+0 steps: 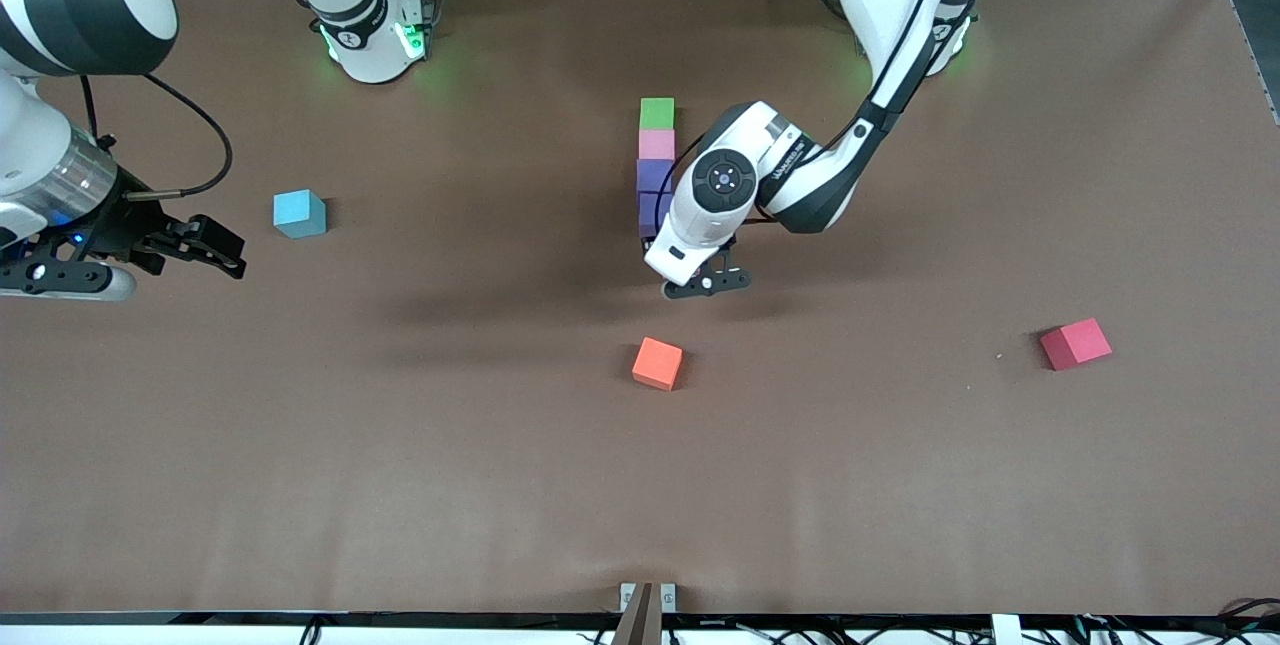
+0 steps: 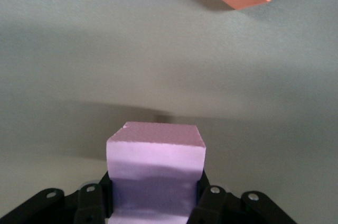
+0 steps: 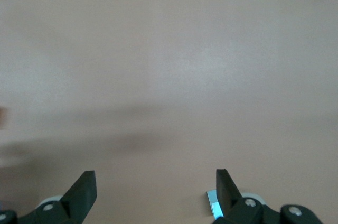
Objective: Arrange blocks into number 1
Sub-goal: 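Lower the pink block at the column end and open the left gripper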
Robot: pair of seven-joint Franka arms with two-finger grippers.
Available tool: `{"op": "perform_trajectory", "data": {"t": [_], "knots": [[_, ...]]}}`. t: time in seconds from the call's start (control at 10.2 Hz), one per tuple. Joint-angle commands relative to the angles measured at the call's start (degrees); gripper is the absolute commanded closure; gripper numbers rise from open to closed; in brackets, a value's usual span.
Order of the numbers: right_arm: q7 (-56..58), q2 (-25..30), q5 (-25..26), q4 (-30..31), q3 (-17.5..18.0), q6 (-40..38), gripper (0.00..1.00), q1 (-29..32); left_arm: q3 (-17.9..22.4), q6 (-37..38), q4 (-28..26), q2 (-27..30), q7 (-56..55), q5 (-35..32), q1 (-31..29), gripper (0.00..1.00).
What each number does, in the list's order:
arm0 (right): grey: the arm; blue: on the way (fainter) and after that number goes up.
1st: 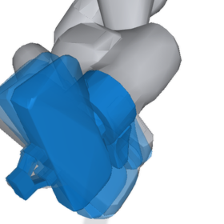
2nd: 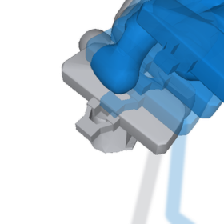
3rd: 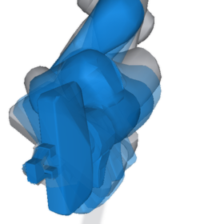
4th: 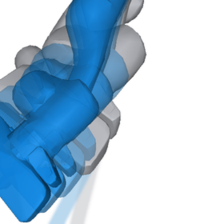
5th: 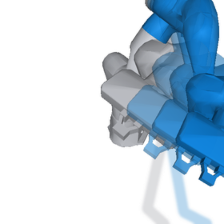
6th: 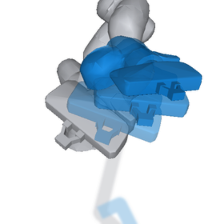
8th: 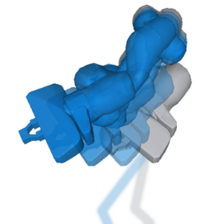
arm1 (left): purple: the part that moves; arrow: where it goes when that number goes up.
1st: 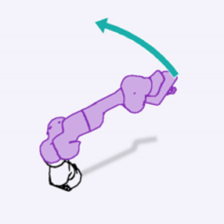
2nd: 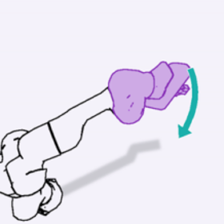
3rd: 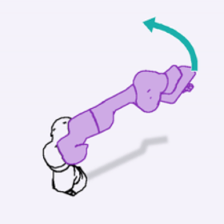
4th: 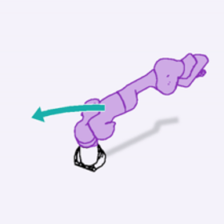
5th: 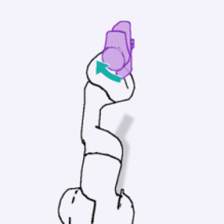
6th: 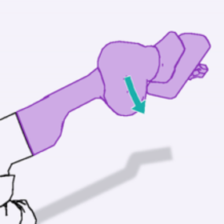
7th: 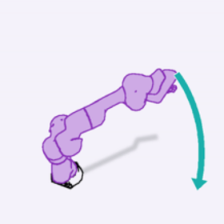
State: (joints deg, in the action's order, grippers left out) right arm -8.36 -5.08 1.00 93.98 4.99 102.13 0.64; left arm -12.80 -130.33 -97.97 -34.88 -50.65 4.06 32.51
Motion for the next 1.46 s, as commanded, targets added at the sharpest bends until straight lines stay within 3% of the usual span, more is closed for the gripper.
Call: {"op": "perform_trajectory", "data": {"t": [0.0, 0.29, 0.49, 1.07, 1.37], "knots": [[0.36, 0.86, 0.14, -2.20, 0.46, -5.25, 0.00, 0.94, 0.85, -0.97, 1.99, -1.94, -1.99, 0.77, 2.29, 1.00], [0.88, 0.68, 0.05, -3.01, 0.46, -6.86, 0.00, 1.91, 1.29, -1.42, 2.17, -2.65, -1.12, -0.45, 3.79, 1.00], [1.15, 0.60, 0.05, -3.10, 0.46, -6.86, 0.00, 1.91, 1.20, -1.42, 2.17, -2.65, -1.11, -5.97, 3.88, 1.00], [8.36, 0.95, 0.67, -4.95, -0.24, -9.23, 0.00, 3.41, 1.11, -1.42, 2.17, -2.91, -1.03, -11.26, 5.19, 1.00], [8.36, 2.00, 0.84, -5.73, -0.42, -11.59, 0.00, 3.93, 1.11, -1.59, 2.17, -2.91, -1.11, -11.18, 5.46, 1.00]]}}
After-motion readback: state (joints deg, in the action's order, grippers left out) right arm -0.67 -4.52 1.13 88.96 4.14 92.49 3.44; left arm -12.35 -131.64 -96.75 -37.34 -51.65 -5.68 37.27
